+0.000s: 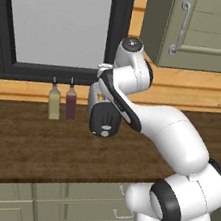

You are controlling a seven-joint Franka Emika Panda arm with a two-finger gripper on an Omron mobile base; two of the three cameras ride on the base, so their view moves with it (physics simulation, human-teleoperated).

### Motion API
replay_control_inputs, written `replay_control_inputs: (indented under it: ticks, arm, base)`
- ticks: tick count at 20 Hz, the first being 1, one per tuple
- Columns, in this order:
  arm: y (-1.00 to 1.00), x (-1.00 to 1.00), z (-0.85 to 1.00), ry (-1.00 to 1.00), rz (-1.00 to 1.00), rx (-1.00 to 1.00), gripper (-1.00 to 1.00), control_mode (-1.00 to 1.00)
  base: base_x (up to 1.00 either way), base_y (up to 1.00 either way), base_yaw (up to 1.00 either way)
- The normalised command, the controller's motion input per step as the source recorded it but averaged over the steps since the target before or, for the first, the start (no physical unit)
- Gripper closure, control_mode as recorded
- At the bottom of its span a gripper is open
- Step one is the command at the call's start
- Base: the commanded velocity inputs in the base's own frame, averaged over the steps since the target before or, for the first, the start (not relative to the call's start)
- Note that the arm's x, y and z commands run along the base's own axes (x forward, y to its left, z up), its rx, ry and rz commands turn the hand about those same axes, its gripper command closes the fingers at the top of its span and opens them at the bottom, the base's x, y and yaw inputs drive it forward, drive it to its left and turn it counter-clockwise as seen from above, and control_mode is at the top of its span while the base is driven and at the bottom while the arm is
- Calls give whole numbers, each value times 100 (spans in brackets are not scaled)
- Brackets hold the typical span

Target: Start the toaster. Once the lever pops up, take the bread to the plate on the dining counter.

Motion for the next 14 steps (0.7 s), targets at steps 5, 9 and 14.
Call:
replay_control_inputs:
  ticks: [5,9,14]
  arm:
    - [0,0,0,0,0,0,-100,-100]
    - [0,0,0,0,0,0,-100,-100]
    - [0,0,0,0,0,0,-100,-100]
  base:
    - [0,0,0]
    - [0,0,0]
    - [0,0,0]
